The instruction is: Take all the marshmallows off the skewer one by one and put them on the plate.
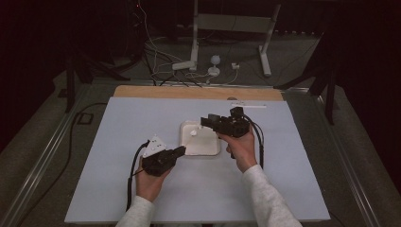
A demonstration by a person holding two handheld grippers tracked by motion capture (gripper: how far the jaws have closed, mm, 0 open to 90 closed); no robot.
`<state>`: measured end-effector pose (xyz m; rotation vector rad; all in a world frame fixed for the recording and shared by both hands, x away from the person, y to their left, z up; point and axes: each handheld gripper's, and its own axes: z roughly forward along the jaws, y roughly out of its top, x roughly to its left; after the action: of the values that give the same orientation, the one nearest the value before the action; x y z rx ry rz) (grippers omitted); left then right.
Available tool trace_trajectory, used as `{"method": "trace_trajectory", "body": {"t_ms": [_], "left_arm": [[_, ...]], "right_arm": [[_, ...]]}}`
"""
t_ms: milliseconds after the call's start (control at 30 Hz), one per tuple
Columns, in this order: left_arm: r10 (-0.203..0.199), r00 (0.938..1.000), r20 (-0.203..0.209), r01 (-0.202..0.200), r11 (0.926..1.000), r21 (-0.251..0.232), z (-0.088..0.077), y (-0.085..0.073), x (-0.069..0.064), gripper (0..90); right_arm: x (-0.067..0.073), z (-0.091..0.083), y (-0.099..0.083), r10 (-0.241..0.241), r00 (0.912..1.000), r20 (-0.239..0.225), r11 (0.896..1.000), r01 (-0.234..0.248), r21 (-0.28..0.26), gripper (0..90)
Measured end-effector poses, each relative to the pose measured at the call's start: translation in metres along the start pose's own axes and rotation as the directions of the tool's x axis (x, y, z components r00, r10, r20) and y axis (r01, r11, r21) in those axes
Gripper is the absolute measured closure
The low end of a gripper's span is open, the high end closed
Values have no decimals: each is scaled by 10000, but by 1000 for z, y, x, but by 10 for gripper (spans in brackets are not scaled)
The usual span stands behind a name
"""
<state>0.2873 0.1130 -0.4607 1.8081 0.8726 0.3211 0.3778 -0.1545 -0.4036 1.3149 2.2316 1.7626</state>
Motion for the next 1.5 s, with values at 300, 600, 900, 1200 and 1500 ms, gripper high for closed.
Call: {"method": "trace_trajectory", "body": {"t_ms": [300,600,900,1200,1500], "left_arm": [[141,9998,134,-140,9999,-87,1,0,-3,898],[328,9992,241,-324,9993,-171,2,-1,-4,900],[592,9980,242,-587,9981,-202,1,-1,-5,900],[851,9963,121,-852,9963,74,1,-3,-5,900],[582,9983,38,-581,9983,-105,0,-2,-3,900]], "right_arm": [[-5,7,-2,1028,9934,-511,9945,-1016,253,701],[-4,4,0,1150,9916,-598,9933,-1140,193,770],[0,-1,2,797,9962,-358,9965,-806,-233,793],[-2,-17,13,793,9968,79,9884,-776,-1307,805],[-5,-25,15,164,9984,550,9957,-113,-917,790]]}}
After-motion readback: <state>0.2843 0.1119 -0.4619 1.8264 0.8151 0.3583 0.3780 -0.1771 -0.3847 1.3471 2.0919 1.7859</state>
